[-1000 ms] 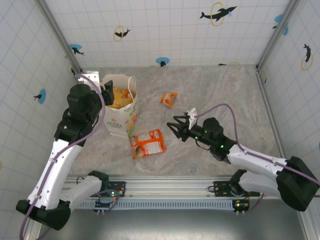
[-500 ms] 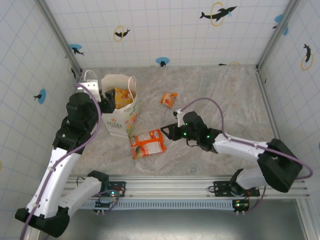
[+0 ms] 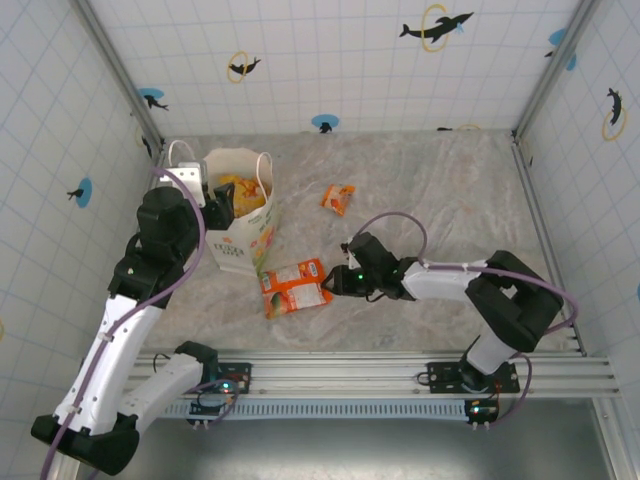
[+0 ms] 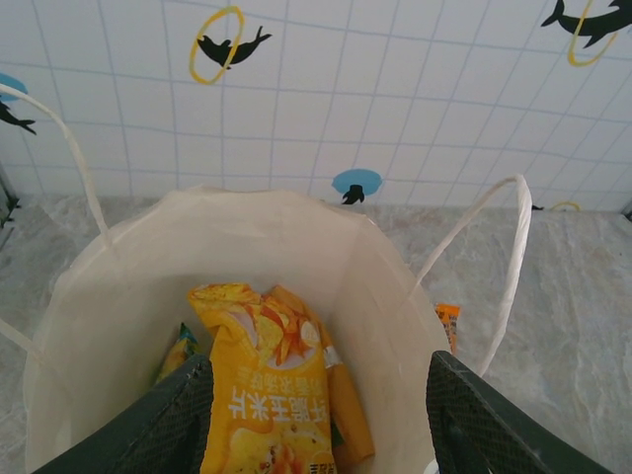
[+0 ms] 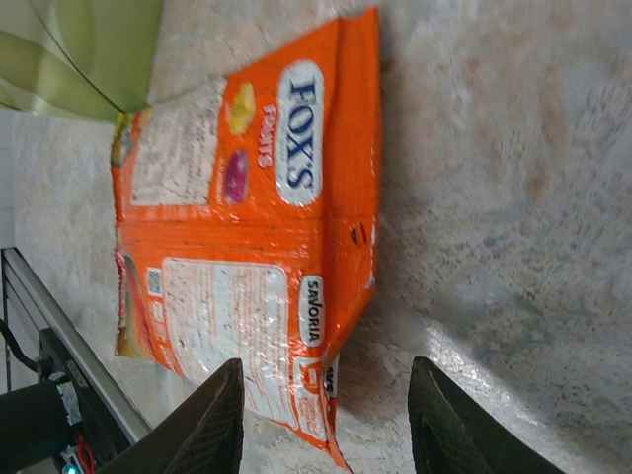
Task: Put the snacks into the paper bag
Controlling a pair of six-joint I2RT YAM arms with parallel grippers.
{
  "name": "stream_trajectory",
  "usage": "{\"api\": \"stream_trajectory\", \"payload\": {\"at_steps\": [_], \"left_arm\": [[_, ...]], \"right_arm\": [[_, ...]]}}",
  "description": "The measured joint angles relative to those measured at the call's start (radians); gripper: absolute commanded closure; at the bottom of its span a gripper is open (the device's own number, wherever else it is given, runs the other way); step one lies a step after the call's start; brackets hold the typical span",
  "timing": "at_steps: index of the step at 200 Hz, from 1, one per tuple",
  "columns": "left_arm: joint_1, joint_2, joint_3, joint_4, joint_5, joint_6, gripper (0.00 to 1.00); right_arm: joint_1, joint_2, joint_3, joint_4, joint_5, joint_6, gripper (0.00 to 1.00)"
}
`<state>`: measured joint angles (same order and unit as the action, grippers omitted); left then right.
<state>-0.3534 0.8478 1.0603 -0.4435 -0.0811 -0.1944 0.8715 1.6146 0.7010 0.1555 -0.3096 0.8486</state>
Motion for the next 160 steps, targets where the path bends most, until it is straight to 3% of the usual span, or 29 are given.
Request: {"api": "stream_trajectory", "payload": {"at_steps": [71, 118, 160], "left_arm": [[0.0, 0.0, -0.001, 0.002, 0.022, -0.016, 0.42], [0.0, -0.005, -0.002, 0.002, 0.03, -0.016, 0.42], [0.0, -0.011, -0.002, 0.002, 0.046, -0.012, 0.41]], "right_arm": [[0.0, 0.096, 0.014, 0.067, -0.088, 0.063, 0.62], [0.0, 0.129, 0.03, 0.101, -0.115, 0.089, 0.88], [-0.002, 0.126, 0.031, 0.104, -0.112, 0.073, 1.0]]}}
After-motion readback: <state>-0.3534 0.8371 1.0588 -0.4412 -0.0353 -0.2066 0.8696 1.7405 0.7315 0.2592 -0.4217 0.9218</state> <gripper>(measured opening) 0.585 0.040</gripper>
